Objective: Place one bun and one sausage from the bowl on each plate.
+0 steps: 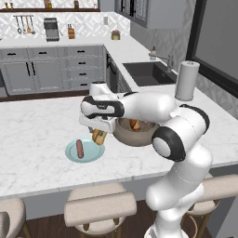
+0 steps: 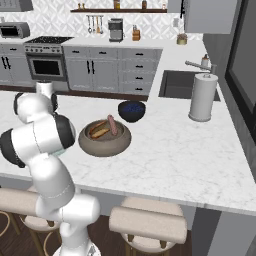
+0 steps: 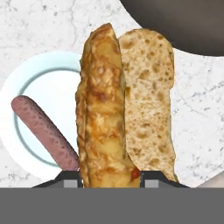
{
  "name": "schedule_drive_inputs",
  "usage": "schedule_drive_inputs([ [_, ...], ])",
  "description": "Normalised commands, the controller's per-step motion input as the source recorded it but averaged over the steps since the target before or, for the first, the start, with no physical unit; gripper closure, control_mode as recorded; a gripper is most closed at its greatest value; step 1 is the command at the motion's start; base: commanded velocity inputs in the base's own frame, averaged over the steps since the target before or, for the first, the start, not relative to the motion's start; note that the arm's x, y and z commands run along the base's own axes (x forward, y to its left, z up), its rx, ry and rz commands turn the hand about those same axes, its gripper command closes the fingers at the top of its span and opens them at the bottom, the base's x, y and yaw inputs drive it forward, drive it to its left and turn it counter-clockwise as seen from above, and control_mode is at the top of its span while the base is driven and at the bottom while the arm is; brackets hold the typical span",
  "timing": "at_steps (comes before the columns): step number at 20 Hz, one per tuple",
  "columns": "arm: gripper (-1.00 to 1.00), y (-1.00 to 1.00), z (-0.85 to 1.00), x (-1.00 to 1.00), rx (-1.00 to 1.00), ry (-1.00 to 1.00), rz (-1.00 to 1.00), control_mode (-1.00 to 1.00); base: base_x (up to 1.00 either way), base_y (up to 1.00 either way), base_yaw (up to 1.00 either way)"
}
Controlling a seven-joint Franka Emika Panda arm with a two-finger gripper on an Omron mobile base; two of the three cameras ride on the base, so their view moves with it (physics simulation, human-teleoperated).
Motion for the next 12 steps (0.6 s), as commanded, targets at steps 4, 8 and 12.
schedule_drive_inputs([
  [4,1.0,0.39,-0.69,0.36,0.0,0.07,0.06,-1.0,0.0,0.0,0.0],
  [8,1.0,0.2,-0.67,0.24,0.0,0.0,0.07,-1.0,0.0,0.0,0.0],
  [12,1.0,0.21,-0.46,0.34,0.0,0.0,0.08,-1.0,0.0,0.0,0.0],
])
